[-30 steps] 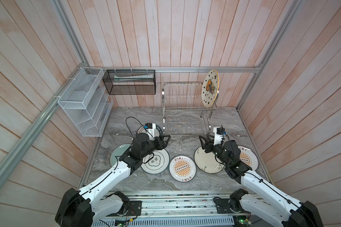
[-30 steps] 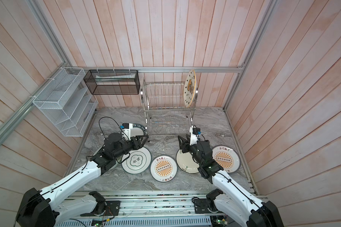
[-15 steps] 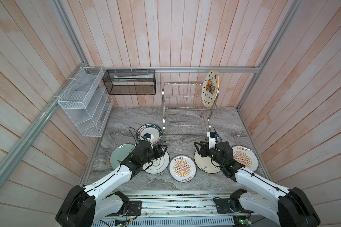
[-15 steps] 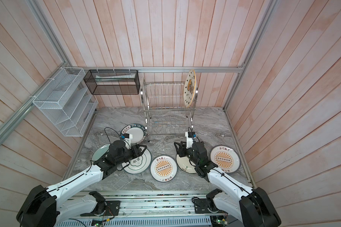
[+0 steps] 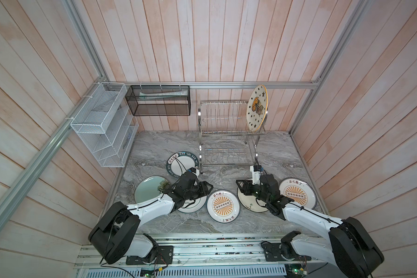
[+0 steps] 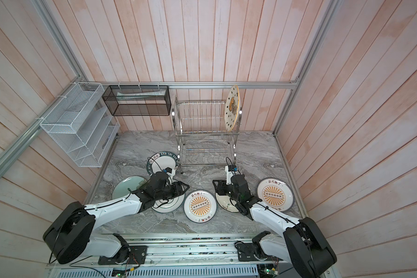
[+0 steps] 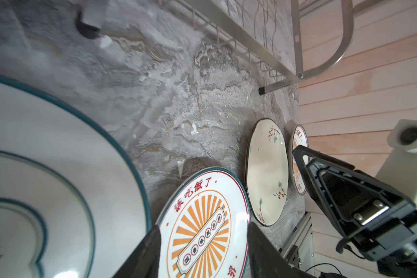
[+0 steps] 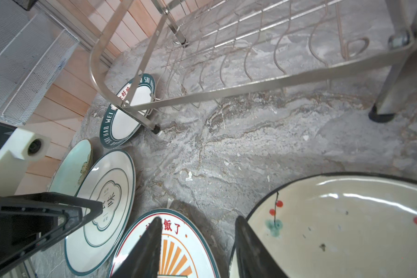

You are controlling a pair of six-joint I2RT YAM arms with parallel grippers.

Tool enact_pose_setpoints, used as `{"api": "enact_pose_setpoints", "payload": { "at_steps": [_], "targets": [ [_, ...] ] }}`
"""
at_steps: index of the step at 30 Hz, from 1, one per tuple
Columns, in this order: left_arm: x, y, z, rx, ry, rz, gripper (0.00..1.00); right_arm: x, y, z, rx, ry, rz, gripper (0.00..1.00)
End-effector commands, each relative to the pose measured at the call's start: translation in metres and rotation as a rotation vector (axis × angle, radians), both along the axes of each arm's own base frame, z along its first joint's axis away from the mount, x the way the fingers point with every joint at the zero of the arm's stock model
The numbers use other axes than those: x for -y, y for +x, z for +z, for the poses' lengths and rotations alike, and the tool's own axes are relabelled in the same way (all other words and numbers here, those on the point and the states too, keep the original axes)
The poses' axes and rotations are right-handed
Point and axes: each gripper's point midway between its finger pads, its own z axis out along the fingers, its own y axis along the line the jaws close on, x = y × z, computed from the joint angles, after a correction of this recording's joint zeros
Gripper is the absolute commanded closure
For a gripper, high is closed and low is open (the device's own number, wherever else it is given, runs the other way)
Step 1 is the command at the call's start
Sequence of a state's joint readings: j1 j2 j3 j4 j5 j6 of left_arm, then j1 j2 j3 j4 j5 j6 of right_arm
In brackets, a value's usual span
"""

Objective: Load plates into a dish rack
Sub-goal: Pick up the plate from the middle-right of the table.

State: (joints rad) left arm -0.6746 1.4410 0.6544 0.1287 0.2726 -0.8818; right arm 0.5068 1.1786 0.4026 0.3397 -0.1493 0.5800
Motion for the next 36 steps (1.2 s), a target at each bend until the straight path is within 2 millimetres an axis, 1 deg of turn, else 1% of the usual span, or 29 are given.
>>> {"api": "enact_pose_setpoints", "payload": {
  "at_steps": [1,5,8,12,15,18,21,23,27,29,31,36],
  "targets": [
    [0.034,0.004,0.019,0.057,-0.05,-0.084,0.43,0.016,-0.009,-0.026,-0.113,-0.026,-0.063,0.5],
    [0.057,0.008,0.022,0.074,-0.05,-0.125,0.43,0.031,-0.019,-0.034,-0.168,-0.008,-0.096,0.5],
    [0.075,0.015,0.024,0.097,-0.039,-0.16,0.43,0.048,-0.023,-0.035,-0.2,0.0,-0.145,0.5],
    [0.103,0.022,0.017,0.105,-0.035,-0.251,0.44,0.068,-0.029,-0.027,-0.23,0.016,-0.197,0.49],
    [0.118,0.028,0.01,0.099,-0.021,-0.301,0.45,0.082,-0.033,-0.024,-0.272,0.021,-0.229,0.49],
    [0.127,0.032,0.002,0.09,0.011,-0.323,0.46,0.1,-0.04,-0.032,-0.351,0.017,-0.286,0.48],
    [0.135,0.034,-0.001,0.102,0.018,-0.349,0.46,0.114,-0.046,-0.039,-0.404,0.04,-0.331,0.49],
    [0.142,0.032,-0.007,0.11,0.031,-0.371,0.46,0.122,-0.049,-0.041,-0.421,0.045,-0.357,0.49],
    [0.148,0.035,-0.02,0.098,0.072,-0.381,0.47,0.139,-0.055,-0.039,-0.426,0.042,-0.414,0.48],
    [0.151,0.035,-0.023,0.096,0.073,-0.383,0.47,0.145,-0.058,-0.036,-0.424,0.042,-0.432,0.48],
    [0.153,0.036,-0.028,0.094,0.076,-0.387,0.47,0.144,-0.06,-0.035,-0.425,0.056,-0.438,0.48],
    [0.156,0.04,-0.037,0.085,0.092,-0.391,0.48,0.15,-0.065,-0.042,-0.445,0.07,-0.491,0.48]
  ]
}}
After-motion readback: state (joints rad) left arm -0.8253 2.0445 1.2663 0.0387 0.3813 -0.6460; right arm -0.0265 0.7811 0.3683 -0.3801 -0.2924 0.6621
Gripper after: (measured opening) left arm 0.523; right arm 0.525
